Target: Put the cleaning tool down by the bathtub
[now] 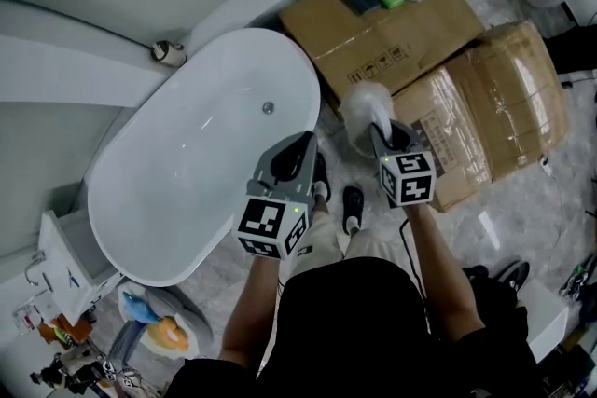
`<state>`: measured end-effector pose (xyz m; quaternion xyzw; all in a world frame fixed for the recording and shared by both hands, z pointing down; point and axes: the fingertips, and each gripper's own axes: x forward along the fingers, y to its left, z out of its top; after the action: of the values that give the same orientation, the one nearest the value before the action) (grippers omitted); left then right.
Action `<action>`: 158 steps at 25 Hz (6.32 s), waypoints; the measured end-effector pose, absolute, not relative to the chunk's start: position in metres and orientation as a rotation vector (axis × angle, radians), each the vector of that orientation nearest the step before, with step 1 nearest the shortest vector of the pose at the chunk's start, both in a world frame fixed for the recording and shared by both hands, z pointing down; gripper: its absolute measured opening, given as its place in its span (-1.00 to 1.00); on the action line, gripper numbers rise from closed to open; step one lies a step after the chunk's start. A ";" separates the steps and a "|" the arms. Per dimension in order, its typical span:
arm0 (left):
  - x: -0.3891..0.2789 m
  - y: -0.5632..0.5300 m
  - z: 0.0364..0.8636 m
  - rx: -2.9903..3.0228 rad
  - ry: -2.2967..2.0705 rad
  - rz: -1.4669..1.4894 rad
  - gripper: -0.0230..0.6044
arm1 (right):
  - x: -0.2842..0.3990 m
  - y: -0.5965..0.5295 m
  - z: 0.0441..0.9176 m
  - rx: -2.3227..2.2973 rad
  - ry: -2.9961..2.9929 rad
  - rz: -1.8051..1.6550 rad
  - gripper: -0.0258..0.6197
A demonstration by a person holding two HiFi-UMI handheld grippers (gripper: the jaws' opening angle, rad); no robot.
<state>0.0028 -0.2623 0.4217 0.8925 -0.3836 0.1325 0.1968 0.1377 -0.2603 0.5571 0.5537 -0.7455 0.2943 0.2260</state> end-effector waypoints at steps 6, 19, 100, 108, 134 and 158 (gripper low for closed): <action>0.011 -0.302 0.448 2.503 -0.996 0.414 -0.93 | 0.139 -0.298 0.592 1.537 -2.003 0.840 -0.63; 0.031 -0.354 0.495 2.500 -0.853 0.457 -0.93 | 0.141 -0.359 0.666 1.543 -1.897 0.918 -0.63; 0.021 -0.304 0.540 2.479 -0.891 0.525 -0.93 | 0.152 -0.352 0.690 1.537 -1.842 0.815 -0.63; 0.016 -0.255 0.512 2.464 -0.983 0.461 -0.93 | 0.140 -0.301 0.633 1.494 -1.932 0.692 -0.63; -0.018 -0.158 0.406 2.505 -1.272 0.315 -0.93 | 0.085 -0.188 0.457 1.430 -2.282 0.349 -0.81; -0.049 -0.095 0.355 2.491 -1.477 0.211 -0.93 | 0.038 -0.118 0.353 1.269 -2.628 0.204 -0.90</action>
<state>-0.0485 -0.0947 0.3548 0.8518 -0.5050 0.0721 0.1188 0.0383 -0.1180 0.3530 0.4314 -0.8930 0.0692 0.1078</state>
